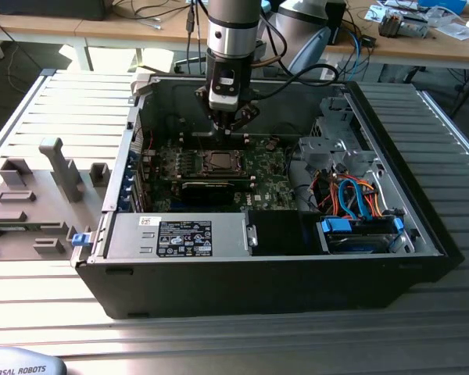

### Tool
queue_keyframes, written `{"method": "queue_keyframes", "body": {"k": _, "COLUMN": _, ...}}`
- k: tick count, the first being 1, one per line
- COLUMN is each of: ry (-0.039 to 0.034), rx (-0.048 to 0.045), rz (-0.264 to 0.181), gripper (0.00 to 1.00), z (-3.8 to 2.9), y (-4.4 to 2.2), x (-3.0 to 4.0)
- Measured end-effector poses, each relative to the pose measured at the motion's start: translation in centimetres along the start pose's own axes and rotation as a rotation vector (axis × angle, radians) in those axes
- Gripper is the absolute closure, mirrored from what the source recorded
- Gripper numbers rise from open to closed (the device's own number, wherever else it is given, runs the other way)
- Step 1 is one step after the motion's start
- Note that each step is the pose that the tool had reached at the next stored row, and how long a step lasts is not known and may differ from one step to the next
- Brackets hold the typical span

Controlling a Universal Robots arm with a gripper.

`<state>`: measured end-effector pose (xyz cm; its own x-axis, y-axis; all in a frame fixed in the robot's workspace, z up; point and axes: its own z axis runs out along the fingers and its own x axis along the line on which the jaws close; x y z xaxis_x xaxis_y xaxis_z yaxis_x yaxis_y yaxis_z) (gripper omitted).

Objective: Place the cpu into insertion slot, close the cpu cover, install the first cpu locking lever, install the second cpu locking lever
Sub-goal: 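Install the first cpu locking lever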

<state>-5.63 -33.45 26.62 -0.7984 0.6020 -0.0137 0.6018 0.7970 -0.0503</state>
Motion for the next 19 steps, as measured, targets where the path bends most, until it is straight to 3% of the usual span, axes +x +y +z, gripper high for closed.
{"method": "queue_keyframes", "body": {"k": 19, "ry": -0.0008, "rx": -0.0002, "rz": -0.017, "gripper": 0.89, "z": 0.00, "y": 0.00, "x": 0.00}}
